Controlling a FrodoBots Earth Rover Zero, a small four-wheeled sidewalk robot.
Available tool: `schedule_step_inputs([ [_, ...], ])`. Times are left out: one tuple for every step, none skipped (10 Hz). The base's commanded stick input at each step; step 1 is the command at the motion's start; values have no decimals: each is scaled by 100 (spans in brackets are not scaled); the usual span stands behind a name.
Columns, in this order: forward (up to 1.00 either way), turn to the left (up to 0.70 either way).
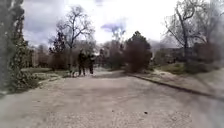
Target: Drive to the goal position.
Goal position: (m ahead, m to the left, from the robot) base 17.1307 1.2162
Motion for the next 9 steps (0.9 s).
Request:
schedule_step_inputs([
  [70,0],
  [70,0],
  [70,0],
  [70,0],
  [70,0],
  [70,0],
  [70,0],
  [70,0],
  [70,0],
])
